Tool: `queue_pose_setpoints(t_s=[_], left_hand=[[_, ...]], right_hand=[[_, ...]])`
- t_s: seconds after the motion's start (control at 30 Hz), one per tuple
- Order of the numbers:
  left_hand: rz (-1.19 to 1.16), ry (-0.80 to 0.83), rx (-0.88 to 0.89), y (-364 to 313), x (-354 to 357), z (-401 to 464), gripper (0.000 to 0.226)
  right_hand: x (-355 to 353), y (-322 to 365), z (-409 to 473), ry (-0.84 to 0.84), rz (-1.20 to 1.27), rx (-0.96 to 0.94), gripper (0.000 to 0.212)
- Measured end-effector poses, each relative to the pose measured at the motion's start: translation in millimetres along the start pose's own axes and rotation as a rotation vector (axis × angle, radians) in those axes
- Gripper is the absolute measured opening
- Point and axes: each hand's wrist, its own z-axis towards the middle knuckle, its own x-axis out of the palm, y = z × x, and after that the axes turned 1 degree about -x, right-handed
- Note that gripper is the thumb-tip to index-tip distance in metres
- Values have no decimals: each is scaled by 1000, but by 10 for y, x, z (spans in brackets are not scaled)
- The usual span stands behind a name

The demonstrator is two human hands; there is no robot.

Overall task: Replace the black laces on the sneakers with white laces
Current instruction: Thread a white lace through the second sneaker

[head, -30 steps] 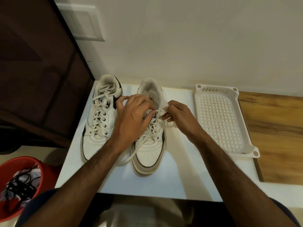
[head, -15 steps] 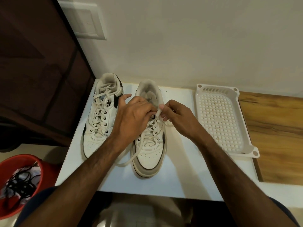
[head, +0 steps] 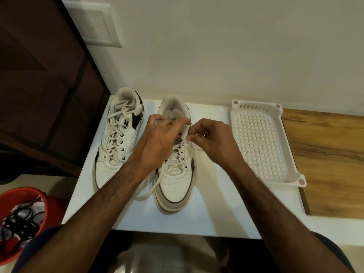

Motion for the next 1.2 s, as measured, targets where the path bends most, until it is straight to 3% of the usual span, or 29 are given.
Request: queue_pose_setpoints(t_s=[0.17,0.43,0.77,0.9,1.07,1.2], left_hand=[[18,52,60,57,-38,29,75],[-90,149,20,152,-86,54,75],[-195,115,79,247,-48,106,58],[-257,161,18,271,-93,91,47],[-344,168,-75,233,-162,73,33],[-234,129,-114,160,-8,32,46]], right_hand=[[49,29,-13,-24,-122,-94,8],[135,16,-17,-99,-44,-63,8],[201,-8,-10,-142,35,-19,7],[159,5,-5,-100,72,-4,7],[47,8,-28,-111,295,72,6],[-148,18,-29,-163,821,109,8]])
